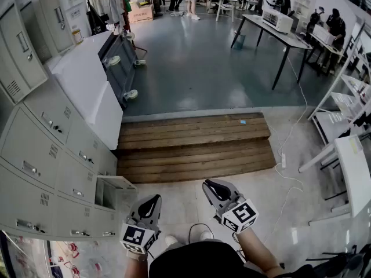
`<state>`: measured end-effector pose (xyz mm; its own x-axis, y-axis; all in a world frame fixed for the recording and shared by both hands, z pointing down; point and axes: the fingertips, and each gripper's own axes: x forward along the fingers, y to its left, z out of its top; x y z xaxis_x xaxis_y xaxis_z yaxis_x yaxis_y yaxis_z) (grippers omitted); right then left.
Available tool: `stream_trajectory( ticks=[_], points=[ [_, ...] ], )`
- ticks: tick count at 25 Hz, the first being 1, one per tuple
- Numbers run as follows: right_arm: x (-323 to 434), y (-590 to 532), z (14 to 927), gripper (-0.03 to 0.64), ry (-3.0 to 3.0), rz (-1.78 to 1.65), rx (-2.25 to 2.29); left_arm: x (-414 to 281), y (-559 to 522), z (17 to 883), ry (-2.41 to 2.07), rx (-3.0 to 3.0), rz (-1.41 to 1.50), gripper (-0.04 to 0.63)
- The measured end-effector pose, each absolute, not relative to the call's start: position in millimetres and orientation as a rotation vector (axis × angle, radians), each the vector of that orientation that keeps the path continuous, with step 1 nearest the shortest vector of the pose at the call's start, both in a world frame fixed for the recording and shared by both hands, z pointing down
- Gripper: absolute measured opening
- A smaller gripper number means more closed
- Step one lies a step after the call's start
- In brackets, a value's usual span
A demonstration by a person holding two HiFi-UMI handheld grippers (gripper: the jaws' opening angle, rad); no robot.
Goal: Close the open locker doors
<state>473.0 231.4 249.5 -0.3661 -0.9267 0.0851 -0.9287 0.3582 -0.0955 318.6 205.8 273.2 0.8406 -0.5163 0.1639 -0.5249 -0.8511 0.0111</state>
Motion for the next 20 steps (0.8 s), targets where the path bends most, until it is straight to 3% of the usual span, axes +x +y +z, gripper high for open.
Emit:
stream_trajectory(
  ticks=[20],
  points=[
    [334.1,137.4,284.8,0.062,-2.59,0.385,1.755,170.0,122.1,320.6,-0.874,2.842,0.259,0.017]
  ],
)
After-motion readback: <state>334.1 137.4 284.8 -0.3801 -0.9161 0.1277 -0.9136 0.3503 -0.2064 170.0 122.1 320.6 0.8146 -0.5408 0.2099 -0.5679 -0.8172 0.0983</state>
